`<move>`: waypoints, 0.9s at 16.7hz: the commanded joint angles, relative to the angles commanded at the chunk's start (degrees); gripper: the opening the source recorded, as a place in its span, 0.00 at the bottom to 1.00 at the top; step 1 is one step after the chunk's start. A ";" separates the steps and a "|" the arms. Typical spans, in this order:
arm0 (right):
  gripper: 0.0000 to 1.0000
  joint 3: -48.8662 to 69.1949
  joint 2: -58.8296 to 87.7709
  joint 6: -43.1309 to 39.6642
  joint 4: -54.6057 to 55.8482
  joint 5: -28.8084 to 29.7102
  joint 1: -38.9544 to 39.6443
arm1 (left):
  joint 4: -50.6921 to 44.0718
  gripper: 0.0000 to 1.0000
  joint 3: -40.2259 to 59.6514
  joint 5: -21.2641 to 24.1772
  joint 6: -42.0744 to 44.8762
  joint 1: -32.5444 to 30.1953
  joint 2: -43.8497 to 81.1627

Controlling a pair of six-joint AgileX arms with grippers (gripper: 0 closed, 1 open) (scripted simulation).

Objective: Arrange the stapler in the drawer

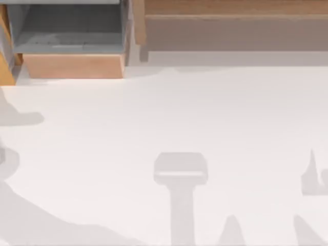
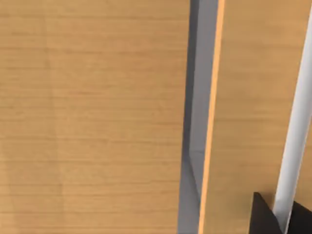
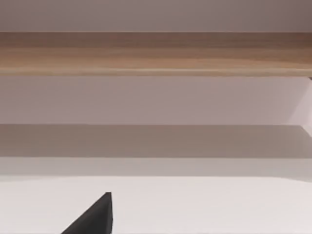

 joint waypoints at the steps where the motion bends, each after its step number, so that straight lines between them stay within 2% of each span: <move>1: 1.00 0.00 0.00 0.00 0.00 0.00 0.00 | -0.70 0.00 1.40 -0.38 0.08 -0.29 0.73; 7: 1.00 0.00 0.00 0.00 0.00 0.00 0.00 | -7.37 0.00 14.23 -3.35 -0.26 -3.28 6.41; 12: 1.00 0.00 0.00 0.00 0.00 0.00 0.00 | -8.09 0.00 15.19 -3.64 -0.36 -3.65 6.83; 15: 1.00 0.00 0.00 0.00 0.00 0.00 0.00 | -8.09 0.23 15.19 -3.64 -0.36 -3.65 6.83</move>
